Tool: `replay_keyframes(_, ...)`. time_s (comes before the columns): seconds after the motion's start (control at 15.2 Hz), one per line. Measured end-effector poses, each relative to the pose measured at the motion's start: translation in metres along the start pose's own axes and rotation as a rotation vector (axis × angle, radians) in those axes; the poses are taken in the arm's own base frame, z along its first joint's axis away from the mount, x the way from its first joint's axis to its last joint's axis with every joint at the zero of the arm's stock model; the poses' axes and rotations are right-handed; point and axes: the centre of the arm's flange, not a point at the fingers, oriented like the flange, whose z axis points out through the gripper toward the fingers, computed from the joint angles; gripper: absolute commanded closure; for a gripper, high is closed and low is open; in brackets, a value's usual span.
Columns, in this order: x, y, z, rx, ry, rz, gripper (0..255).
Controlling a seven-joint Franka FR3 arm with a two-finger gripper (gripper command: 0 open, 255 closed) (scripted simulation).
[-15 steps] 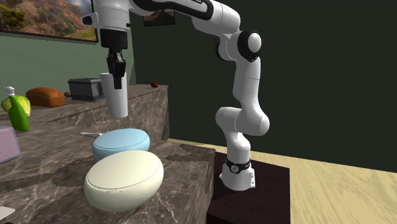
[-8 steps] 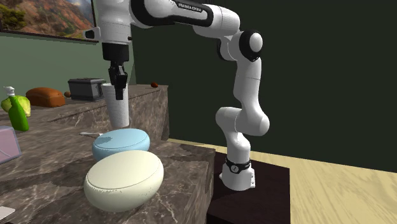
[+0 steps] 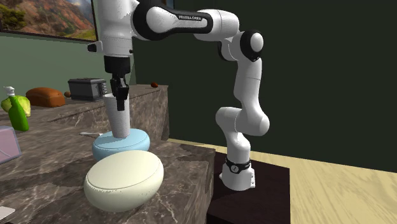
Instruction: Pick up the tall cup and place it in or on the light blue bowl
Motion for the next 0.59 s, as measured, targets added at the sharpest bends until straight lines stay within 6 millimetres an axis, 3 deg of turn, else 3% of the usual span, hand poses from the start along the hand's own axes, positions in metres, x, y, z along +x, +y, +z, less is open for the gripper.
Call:
replay_keyframes(0.33,0.0007,0.0001,0.0018,0.000,0.000,0.000,255)
replay_keyframes(0.4,0.0007,0.0002,0.0018,0.000,0.000,0.000,0)
replay_keyframes(0.59,0.0007,0.0002,0.0018,0.000,0.001,0.000,0)
